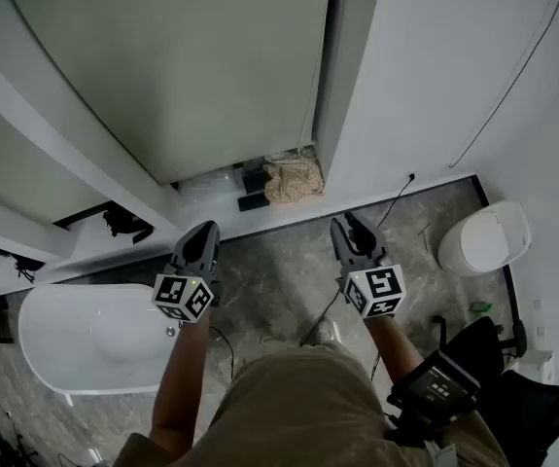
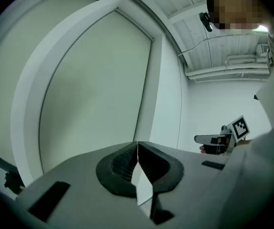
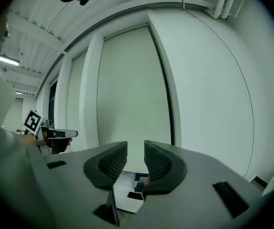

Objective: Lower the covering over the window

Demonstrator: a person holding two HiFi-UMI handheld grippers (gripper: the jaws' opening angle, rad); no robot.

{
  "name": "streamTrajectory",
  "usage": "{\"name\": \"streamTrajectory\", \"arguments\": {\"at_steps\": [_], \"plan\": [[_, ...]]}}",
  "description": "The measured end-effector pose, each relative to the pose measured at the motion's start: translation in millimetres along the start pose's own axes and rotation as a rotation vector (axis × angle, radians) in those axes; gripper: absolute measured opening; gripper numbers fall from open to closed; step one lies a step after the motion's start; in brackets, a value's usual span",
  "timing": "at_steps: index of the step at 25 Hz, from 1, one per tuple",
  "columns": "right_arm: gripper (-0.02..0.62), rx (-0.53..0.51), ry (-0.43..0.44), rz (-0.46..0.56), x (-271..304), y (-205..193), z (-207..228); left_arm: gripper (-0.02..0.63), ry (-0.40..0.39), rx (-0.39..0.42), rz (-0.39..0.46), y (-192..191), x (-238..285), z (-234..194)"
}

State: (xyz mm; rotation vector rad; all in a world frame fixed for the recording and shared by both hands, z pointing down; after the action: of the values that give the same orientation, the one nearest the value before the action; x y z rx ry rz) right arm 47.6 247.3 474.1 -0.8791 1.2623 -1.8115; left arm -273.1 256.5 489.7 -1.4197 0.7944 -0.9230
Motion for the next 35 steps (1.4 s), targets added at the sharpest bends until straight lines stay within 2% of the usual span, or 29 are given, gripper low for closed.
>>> {"name": "streamTrajectory", "arguments": {"at_steps": [10,15,19,35], "plan": [[0.112,-0.019,0.025,0.009,2,14,3,0.021,-0.003,0.027,0.041,20,12,3],[0.114,0.033,0.043,0.006,-3,14,10,0.021,-0.003,0.038,0.045,24,16,14],[0.114,0.030,0.043,0.008,-9,16,16,0.021,-0.007,0.042,0.043,27,20,24],[0.114,0.052,0.079,0.018,-59,28,77,0.021,-0.021,0.044,0.032,30,56,111]]}}
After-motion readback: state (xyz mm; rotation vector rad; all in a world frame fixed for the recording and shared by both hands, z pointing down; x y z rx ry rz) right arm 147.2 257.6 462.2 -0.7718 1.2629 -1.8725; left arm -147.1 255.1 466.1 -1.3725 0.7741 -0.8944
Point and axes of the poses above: the fingertips, and each gripper's own axes: x forward along the fingers, z to its right, y out of its top, the point moved 7 cm from there along -x, backward along the fingers, and after that the axes turned 13 degrees about x, right-handed, at the moved point
